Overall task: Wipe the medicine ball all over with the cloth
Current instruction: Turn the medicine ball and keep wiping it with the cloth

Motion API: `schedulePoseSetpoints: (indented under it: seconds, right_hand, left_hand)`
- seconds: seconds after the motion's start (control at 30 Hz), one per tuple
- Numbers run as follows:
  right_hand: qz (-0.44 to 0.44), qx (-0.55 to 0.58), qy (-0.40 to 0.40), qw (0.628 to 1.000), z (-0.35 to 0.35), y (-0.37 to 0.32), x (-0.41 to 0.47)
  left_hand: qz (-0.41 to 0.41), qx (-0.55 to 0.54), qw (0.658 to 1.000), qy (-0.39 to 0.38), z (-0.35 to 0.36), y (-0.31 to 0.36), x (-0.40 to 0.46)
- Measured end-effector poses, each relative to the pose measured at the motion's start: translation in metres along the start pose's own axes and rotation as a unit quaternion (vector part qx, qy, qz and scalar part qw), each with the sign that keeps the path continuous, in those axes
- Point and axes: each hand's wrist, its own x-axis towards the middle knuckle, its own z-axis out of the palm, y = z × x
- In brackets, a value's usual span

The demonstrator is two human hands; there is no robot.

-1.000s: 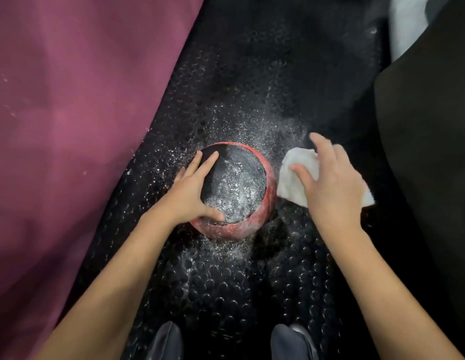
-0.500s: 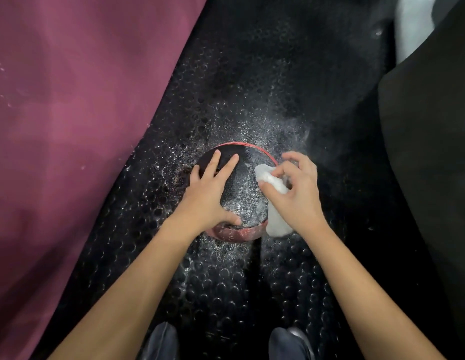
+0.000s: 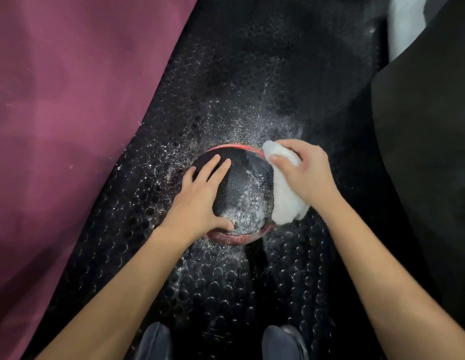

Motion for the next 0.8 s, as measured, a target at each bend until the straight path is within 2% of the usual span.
schedulePoseSetpoints:
  seconds: [0.13, 0.33, 0.5, 0.6, 0.73, 0.8]
  right_hand:
    - [-0.060, -0.178, -0.087, 0.978, 0.007, -0.004, 0.017]
    - [-0.148, -0.307, -0.100, 0.935, 0.023, -0.010, 0.008]
    - [-0.081, -0.312, -0.092, 0.942, 0.018, -0.003, 0.015]
    - [-0.122, -0.311, -0.107, 0.936, 0.022, -0.007, 0.007]
    - [-0.085, -0.316, -0.096, 0.940, 0.019, -0.010, 0.014]
    - [-0.107, -0.321, -0.102, 0.936, 0.022, -0.016, 0.006]
  left_hand:
    - [-0.007, 0.000, 1.000, -0.012, 0.007, 0.002, -0.005]
    - [-0.013, 0.008, 1.000, -0.009, 0.013, 0.005, -0.007]
    - [-0.007, 0.017, 1.000, -0.004, 0.019, 0.004, -0.008]
    - [0.001, 0.022, 1.000, 0.008, 0.024, -0.001, -0.006]
    - [0.009, 0.023, 1.000, 0.014, 0.029, -0.001, -0.008]
    - [0.013, 0.028, 0.999, 0.021, 0.030, -0.001, -0.004]
